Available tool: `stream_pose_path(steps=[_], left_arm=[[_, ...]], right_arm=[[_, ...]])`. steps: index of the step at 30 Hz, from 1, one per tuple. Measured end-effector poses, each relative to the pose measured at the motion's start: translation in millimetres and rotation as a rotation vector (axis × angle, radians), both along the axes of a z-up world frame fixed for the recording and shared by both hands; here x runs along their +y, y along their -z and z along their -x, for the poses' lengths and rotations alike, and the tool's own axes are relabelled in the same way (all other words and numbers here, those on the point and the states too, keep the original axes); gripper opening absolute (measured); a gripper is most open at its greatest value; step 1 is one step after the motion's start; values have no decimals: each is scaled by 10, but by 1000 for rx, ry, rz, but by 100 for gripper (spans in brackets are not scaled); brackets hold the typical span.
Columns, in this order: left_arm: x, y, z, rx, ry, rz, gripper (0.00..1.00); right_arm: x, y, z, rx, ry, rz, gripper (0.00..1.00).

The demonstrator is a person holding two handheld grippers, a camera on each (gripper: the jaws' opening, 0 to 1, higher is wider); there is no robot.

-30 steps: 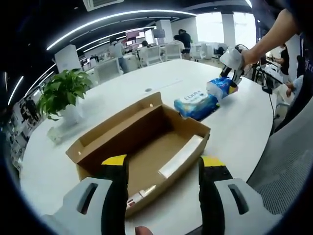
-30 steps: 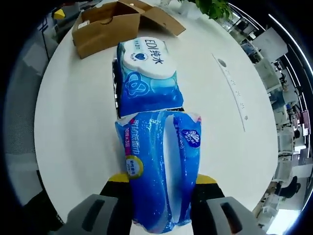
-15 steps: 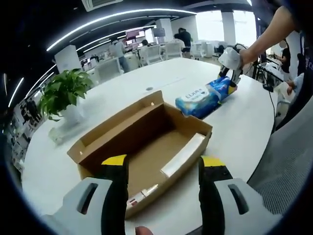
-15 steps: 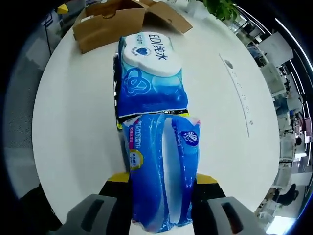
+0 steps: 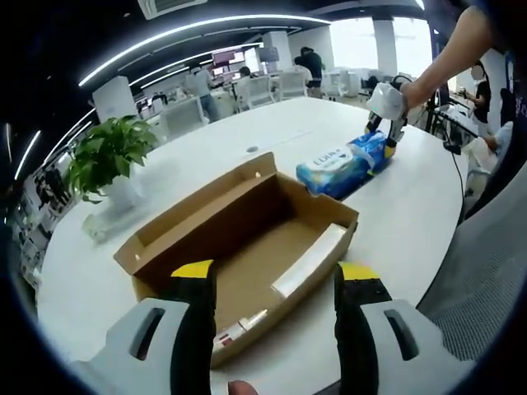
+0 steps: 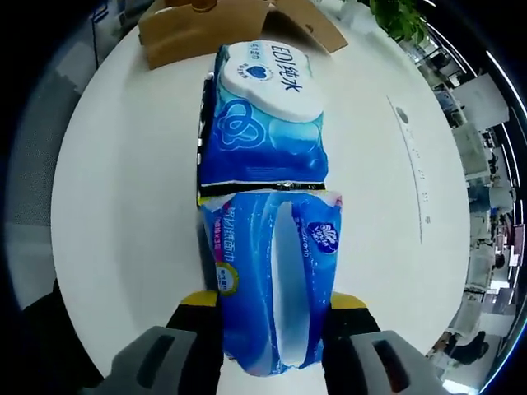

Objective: Operate the shoe box by opening the lid, removing the specified soft item, and placing it in the target area until the item is outside and the box remains undamaged.

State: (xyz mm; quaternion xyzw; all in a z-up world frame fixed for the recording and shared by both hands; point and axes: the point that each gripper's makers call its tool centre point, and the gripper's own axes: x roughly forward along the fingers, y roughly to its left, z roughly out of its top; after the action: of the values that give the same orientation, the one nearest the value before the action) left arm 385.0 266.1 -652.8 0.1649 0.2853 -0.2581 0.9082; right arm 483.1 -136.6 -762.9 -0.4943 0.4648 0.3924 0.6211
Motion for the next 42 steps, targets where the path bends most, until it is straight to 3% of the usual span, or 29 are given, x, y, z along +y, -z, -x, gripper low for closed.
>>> stream_pose_path(steps=[8, 19, 28, 42], left_arm=[[-8, -2, 4, 2, 1, 4, 57], [-55, -12, 13, -1, 22, 14, 57], [-194, -70, 55, -12, 68, 43, 56], [-303, -141, 95, -26, 101, 80, 56]], right_arm=[[-1, -25, 2, -1, 16, -4, 47], [3, -284, 9, -42, 45, -23, 51], [175, -656, 43, -97, 145, -119, 55], [638, -1209, 93, -230, 376, -412, 55]])
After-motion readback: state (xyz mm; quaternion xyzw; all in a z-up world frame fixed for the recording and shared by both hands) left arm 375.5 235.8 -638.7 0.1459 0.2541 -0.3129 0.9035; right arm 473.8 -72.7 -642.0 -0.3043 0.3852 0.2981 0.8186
